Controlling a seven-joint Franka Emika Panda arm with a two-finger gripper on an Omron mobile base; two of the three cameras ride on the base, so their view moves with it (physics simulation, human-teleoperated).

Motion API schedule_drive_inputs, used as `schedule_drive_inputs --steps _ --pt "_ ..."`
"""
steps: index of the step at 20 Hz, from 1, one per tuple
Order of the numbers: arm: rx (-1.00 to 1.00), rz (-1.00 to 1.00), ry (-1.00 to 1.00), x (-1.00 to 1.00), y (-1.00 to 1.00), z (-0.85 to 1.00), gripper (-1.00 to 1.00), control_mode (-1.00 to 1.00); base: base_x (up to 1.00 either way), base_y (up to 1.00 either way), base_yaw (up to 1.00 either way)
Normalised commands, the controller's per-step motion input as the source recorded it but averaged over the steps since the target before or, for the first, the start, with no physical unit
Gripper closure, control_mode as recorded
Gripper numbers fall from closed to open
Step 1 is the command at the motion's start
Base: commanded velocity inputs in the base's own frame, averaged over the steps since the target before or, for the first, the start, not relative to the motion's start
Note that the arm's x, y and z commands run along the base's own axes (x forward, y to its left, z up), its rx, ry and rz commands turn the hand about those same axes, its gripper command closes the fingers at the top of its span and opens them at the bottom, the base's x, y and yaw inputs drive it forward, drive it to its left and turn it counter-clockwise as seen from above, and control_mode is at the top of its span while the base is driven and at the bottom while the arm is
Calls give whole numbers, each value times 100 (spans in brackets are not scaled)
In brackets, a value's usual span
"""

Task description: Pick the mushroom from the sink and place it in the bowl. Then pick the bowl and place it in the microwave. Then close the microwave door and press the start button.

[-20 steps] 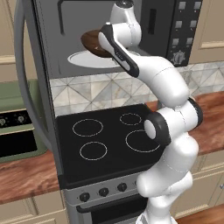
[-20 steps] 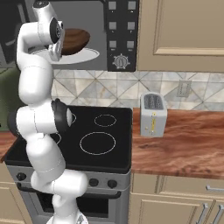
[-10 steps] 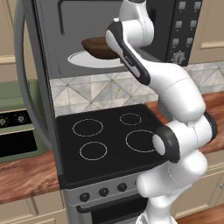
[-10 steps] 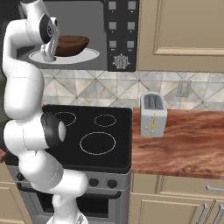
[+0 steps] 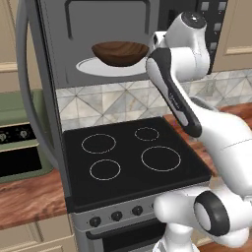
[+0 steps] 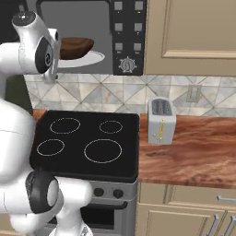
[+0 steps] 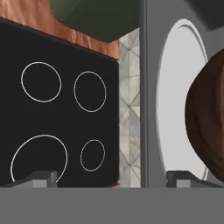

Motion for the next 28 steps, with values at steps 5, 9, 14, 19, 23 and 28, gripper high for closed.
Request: schedule_drive_inputs --steps 5,9,14,19,23,28 --pt "0 5 -21 -100 -6 -51 -100 -100 0 0 0" --pt "-4 5 -21 -100 32 -73 -100 -100 0 0 0" --pt "-7 0 -23 -100 82 -78 -100 -100 0 0 0" --pt "-9 0 -11 -53 97 -71 -100 -100 0 0 0" --pt "0 0 -15 -38 69 -54 -100 -100 0 0 0" --pt "0 0 -18 -26 42 -63 -100 -100 0 0 0"
